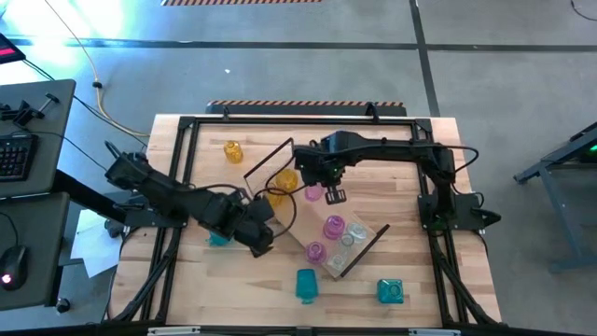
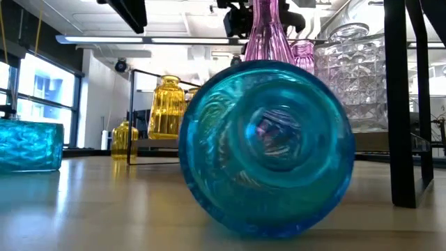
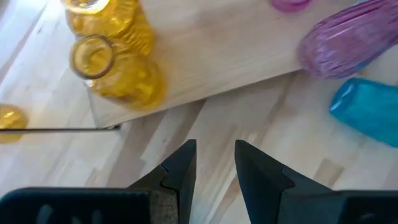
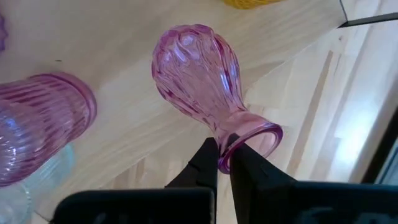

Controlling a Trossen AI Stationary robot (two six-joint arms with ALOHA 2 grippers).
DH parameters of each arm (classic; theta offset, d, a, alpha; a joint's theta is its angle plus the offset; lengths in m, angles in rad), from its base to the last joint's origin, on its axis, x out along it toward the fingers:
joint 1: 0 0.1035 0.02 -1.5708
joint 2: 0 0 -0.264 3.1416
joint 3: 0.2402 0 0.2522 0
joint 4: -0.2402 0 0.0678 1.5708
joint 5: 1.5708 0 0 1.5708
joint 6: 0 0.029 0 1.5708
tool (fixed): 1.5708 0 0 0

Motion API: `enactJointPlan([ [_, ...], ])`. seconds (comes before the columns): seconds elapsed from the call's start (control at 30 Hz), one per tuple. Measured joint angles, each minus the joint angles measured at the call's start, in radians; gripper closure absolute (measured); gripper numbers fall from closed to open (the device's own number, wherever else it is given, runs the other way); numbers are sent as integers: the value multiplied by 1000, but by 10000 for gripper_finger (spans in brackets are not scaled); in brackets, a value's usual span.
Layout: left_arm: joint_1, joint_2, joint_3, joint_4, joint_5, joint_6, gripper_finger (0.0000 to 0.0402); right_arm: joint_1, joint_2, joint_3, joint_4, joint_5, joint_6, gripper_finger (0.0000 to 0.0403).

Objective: Sort vases onto shelf
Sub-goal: Adjust the pink crystal vases

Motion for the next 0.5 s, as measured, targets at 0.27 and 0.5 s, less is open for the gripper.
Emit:
enactJointPlan([
  [0.27, -41, -26, -17, 42, -39, -51, 298, 81, 0, 0, -1, 237, -7, 403],
  [0.5, -75, -62, -16, 39, -64, -104, 298, 127, 0, 0, -39, 285, -10, 403],
])
